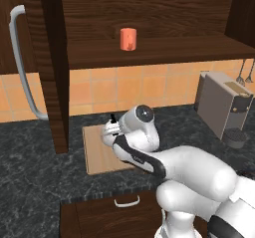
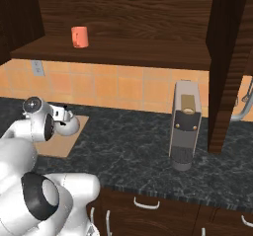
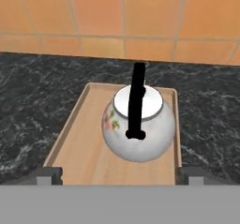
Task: Pick the kettle from the counter and place it on the tray. Then pick the mug from the cabinet and place it on the tray. Then close the cabinet doors.
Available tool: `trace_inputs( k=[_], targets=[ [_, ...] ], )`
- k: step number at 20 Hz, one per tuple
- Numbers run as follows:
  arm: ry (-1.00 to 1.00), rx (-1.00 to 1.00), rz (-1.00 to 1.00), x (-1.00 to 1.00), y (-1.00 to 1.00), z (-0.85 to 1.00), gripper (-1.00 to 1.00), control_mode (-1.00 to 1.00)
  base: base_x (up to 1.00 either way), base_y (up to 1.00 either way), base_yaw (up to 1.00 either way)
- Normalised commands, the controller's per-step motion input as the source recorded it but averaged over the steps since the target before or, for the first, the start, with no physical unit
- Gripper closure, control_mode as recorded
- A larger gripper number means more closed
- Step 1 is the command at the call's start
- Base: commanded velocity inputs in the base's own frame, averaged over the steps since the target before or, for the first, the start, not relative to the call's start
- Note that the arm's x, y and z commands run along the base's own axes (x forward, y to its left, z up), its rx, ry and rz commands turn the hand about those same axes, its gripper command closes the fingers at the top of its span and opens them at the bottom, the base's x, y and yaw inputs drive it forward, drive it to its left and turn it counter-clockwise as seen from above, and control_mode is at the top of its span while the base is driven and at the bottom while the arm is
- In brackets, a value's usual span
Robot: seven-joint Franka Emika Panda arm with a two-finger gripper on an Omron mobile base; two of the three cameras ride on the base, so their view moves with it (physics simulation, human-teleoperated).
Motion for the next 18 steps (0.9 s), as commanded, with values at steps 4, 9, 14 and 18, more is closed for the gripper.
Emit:
trace_inputs(
  k=[4, 9, 14, 18],
  targets=[
    [0.08, 0.10, -0.10, -0.86, -0.21, 1.00, -1.00, -1.00, 0.00, 0.00, 0.00],
    [0.40, 0.00, -0.20, -0.53, -0.43, 0.98, -1.00, -1.00, 0.00, 0.00, 0.00],
    [0.08, -0.02, -0.03, 0.00, -0.02, 0.25, -1.00, -1.00, 0.00, 0.00, 0.00],
    [0.05, 0.00, -0.03, -0.02, -0.19, 1.00, -1.00, -1.00, 0.00, 0.00, 0.00]
  ],
)
